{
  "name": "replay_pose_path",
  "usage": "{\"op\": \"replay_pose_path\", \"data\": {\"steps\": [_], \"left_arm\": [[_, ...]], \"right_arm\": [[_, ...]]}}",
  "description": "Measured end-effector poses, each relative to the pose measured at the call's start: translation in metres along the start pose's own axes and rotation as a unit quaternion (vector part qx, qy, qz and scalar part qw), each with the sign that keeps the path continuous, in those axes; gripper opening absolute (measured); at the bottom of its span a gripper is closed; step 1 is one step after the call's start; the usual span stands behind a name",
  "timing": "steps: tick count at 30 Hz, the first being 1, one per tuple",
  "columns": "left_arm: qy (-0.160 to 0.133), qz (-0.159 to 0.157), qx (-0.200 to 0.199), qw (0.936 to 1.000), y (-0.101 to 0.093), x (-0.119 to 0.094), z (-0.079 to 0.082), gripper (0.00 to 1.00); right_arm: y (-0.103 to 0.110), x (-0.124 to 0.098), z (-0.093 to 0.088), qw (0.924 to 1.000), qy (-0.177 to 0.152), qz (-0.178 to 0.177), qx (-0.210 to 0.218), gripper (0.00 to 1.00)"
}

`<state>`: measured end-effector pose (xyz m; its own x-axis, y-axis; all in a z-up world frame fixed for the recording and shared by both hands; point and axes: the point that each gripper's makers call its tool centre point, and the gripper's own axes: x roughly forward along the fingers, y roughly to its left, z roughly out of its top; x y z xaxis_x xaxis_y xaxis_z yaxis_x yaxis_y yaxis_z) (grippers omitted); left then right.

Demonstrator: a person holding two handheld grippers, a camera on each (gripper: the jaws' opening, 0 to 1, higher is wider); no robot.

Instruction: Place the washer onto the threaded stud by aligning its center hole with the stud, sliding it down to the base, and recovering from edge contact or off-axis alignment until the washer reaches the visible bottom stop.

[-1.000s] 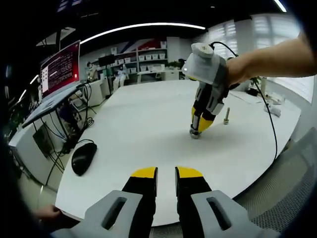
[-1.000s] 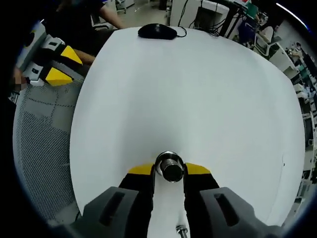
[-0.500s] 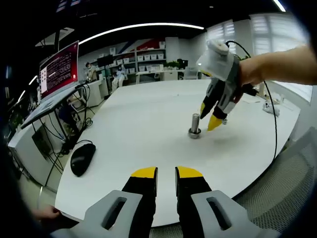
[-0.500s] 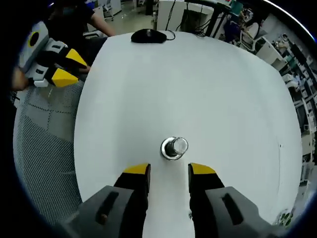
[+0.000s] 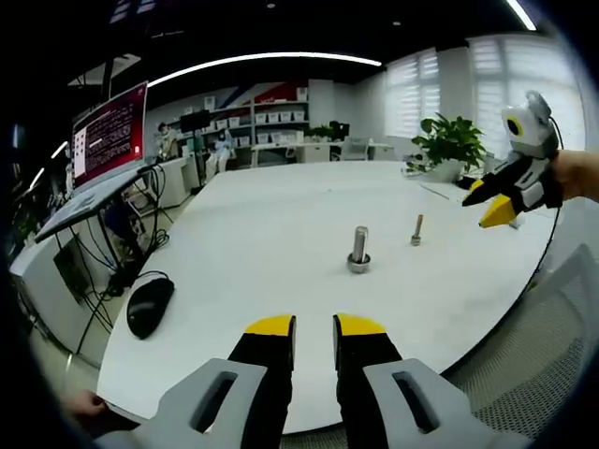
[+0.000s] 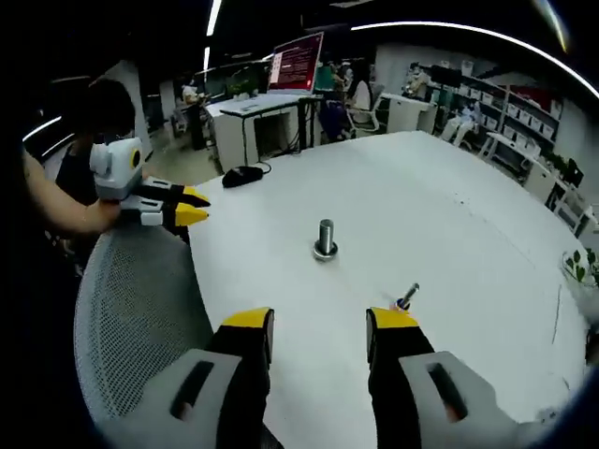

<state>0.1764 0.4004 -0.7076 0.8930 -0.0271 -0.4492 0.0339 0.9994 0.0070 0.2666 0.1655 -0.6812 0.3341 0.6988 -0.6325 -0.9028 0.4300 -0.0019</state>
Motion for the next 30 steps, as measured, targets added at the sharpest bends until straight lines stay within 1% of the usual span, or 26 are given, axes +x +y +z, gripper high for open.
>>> {"op": "replay_pose_path", "data": {"steps": [1,3,5,6,7,8,9,10,11,12,13,14,17,19,20,21,22,23,24,25,26,28,30], "left_arm": [[-0.002,0.000,0.000,1.0000,0.000,0.000,0.001,0.14],[-0.007,-0.001,-0.003,1.0000,0.000,-0.001,0.003,0.17],[-0.009,-0.006,-0.016,0.9998,-0.002,-0.001,0.005,0.19],[-0.008,-0.010,-0.021,0.9997,-0.003,-0.001,0.006,0.19],[-0.008,-0.013,-0.023,0.9996,-0.004,-0.001,0.007,0.20],[-0.012,-0.025,-0.026,0.9993,-0.009,-0.002,0.009,0.22],[-0.014,-0.028,-0.023,0.9993,-0.010,-0.003,0.010,0.24],[-0.017,-0.032,-0.014,0.9992,-0.012,-0.005,0.010,0.24],[-0.021,-0.032,-0.014,0.9992,-0.011,-0.006,0.010,0.23],[-0.025,-0.032,-0.017,0.9990,-0.010,-0.007,0.011,0.23],[-0.031,-0.033,-0.023,0.9987,-0.009,-0.007,0.014,0.23],[-0.031,-0.035,-0.028,0.9985,-0.008,-0.007,0.015,0.24],[-0.039,-0.040,-0.036,0.9978,-0.005,-0.008,0.016,0.25],[-0.044,-0.041,-0.076,0.9953,0.001,-0.008,0.017,0.28],[-0.047,-0.049,-0.098,0.9929,0.001,-0.008,0.019,0.29],[-0.051,-0.061,-0.124,0.9891,0.000,-0.008,0.021,0.29],[-0.049,-0.063,-0.124,0.9890,0.001,-0.007,0.020,0.30],[-0.047,-0.059,-0.116,0.9904,0.003,-0.007,0.019,0.30],[-0.048,-0.057,-0.115,0.9906,0.003,-0.006,0.018,0.30],[-0.053,-0.055,-0.114,0.9906,0.003,-0.006,0.020,0.30],[-0.055,-0.055,-0.114,0.9904,0.003,-0.007,0.021,0.30],[-0.053,-0.062,-0.118,0.9897,0.000,-0.007,0.021,0.30],[-0.043,-0.066,-0.126,0.9888,-0.001,-0.007,0.017,0.30]], "right_arm": [[-0.003,-0.009,-0.011,0.9997,-0.003,-0.015,0.021,0.44],[-0.006,-0.023,-0.024,0.9974,-0.016,-0.038,0.060,0.48],[-0.009,-0.034,-0.029,0.9948,-0.035,-0.059,0.076,0.54],[-0.009,-0.041,-0.031,0.9918,-0.053,-0.074,0.090,0.57],[-0.009,-0.044,-0.033,0.9901,-0.063,-0.081,0.095,0.61],[-0.009,-0.048,-0.036,0.9868,-0.072,-0.097,0.108,0.67],[-0.008,-0.050,-0.040,0.9851,-0.072,-0.102,0.118,0.69],[-0.005,-0.051,-0.042,0.9827,-0.078,-0.106,0.130,0.70],[-0.004,-0.050,-0.044,0.9809,-0.081,-0.110,0.139,0.70],[-0.003,-0.050,-0.046,0.9807,-0.078,-0.113,0.138,0.71],[-0.004,-0.050,-0.050,0.9803,-0.074,-0.125,0.134,0.72],[-0.003,-0.049,-0.052,0.9795,-0.073,-0.129,0.137,0.73],[-0.001,-0.046,-0.061,0.9774,-0.070,-0.131,0.150,0.73],[-0.004,-0.046,-0.067,0.9755,-0.067,-0.144,0.153,0.73],[-0.004,-0.046,-0.068,0.9750,-0.066,-0.144,0.156,0.73],[-0.003,-0.045,-0.069,0.9747,-0.068,-0.142,0.158,0.73],[-0.002,-0.045,-0.068,0.9750,-0.069,-0.141,0.158,0.73],[-0.001,-0.045,-0.066,0.9759,-0.077,-0.142,0.147,0.73],[-0.003,-0.045,-0.065,0.9765,-0.077,-0.150,0.134,0.72],[-0.001,-0.042,-0.069,0.9786,-0.064,-0.151,0.125,0.72],[0.001,-0.040,-0.073,0.9806,-0.051,-0.144,0.123,0.71],[0.005,-0.037,-0.077,0.9817,-0.040,-0.137,0.126,0.69],[0.003,-0.039,-0.076,0.9791,-0.046,-0.142,0.138,0.65]]}}
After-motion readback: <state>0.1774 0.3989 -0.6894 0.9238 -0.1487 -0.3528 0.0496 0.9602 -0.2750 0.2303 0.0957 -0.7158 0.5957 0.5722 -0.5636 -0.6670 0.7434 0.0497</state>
